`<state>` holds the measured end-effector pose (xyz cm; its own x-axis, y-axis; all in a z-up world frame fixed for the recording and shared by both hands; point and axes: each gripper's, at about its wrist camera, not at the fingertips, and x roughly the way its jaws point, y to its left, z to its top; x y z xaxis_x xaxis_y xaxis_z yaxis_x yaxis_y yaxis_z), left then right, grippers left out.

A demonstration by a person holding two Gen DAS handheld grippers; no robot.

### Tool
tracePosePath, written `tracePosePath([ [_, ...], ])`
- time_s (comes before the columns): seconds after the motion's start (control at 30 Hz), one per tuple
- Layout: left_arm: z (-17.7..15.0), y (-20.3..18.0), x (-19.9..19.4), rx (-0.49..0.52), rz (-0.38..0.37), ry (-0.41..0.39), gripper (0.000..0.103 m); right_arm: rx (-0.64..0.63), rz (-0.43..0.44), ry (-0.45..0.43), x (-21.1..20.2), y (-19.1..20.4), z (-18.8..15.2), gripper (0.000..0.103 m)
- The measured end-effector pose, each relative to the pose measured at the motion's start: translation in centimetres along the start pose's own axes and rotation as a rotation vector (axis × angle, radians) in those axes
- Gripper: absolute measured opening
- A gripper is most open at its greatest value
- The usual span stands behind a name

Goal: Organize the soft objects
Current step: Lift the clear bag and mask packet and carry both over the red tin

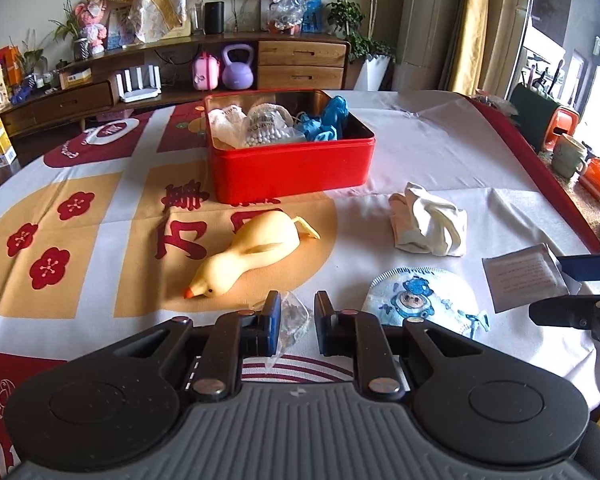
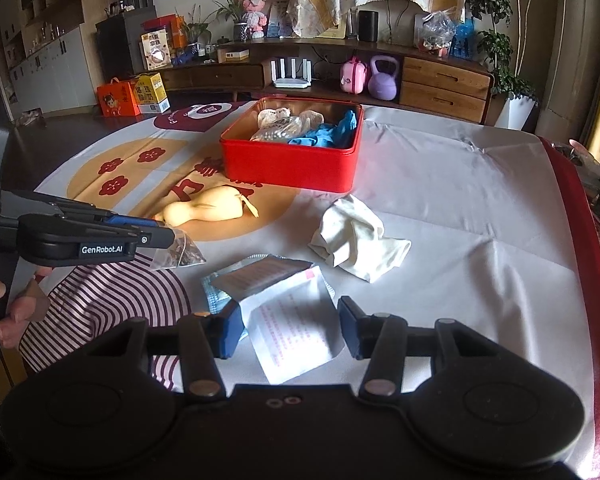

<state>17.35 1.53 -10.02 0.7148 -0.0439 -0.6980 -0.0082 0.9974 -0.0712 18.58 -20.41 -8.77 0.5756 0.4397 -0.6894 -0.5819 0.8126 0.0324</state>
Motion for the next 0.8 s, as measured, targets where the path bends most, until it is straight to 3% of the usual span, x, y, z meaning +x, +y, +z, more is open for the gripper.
tracePosePath([
  [0.17, -0.5, 0.8, 0.4, -0.038, -0.034, 0.029, 0.023, 0.000, 0.009, 0.005, 0.0, 0.2, -0.3, 0.049],
  [0.23, -0.6, 0.9, 0.8, -0.043, -0.033, 0.040, 0.036, 0.003, 0.011, 0.010, 0.3, 0.2, -0.4, 0.049],
  [0.3, -0.8, 1.0, 1.1, -0.044, -0.034, 0.036, 0.068, 0.007, 0.013, 0.014, 0.5, 0.1, -0.5, 0.049],
  [0.7, -0.7, 0.2, 5.1, 0.011, 0.045, 0.073, 0.068, 0.031, 0.018, 0.054, 2.1, -1.0, -1.1, 0.049],
  [0.8, -0.8, 0.3, 5.7, 0.015, 0.065, 0.071, 0.060, 0.033, 0.019, 0.057, 2.3, -1.2, -1.2, 0.049],
])
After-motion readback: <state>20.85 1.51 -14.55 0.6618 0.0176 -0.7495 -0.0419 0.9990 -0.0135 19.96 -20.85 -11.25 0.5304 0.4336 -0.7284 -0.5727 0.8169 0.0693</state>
